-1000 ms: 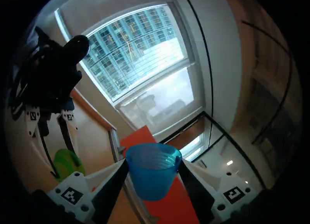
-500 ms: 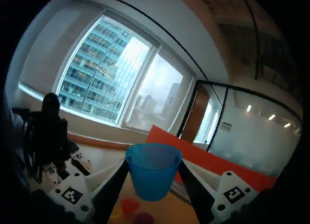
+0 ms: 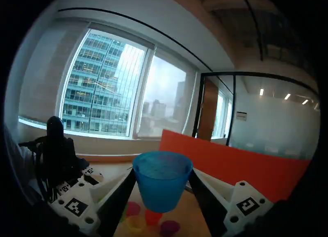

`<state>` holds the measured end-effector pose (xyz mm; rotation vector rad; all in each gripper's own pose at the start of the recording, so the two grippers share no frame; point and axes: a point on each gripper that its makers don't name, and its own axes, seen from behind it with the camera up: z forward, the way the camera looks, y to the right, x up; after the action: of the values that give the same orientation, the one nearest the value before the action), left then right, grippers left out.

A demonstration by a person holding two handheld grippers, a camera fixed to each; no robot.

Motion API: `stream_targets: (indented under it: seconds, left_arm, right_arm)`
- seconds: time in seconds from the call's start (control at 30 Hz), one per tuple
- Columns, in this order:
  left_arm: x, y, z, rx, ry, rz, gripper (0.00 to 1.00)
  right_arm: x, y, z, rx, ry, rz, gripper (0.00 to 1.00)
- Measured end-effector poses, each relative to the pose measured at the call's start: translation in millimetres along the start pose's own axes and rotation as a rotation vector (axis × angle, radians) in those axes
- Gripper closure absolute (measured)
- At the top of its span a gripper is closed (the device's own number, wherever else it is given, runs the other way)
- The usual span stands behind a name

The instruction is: Pour water

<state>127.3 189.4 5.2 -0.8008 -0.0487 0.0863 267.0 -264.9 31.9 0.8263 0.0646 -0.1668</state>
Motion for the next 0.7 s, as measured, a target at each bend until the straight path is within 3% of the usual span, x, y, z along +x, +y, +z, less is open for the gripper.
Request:
stream_targets:
  seconds: [0.2,0.7]
  left_arm:
    - [-3,-3.0,-4.9,0.012,-0.004,-0.006,0.14]
    - [-4,-14.3,-27.1,0.049,-0.016,-0.013,0.14]
  right_arm:
    - [-9,5,-13.3,-0.01,-0.011,0.034,0.1]
    - [-31,24,-48.0,-0.06,-0.047,0.042,0.09]
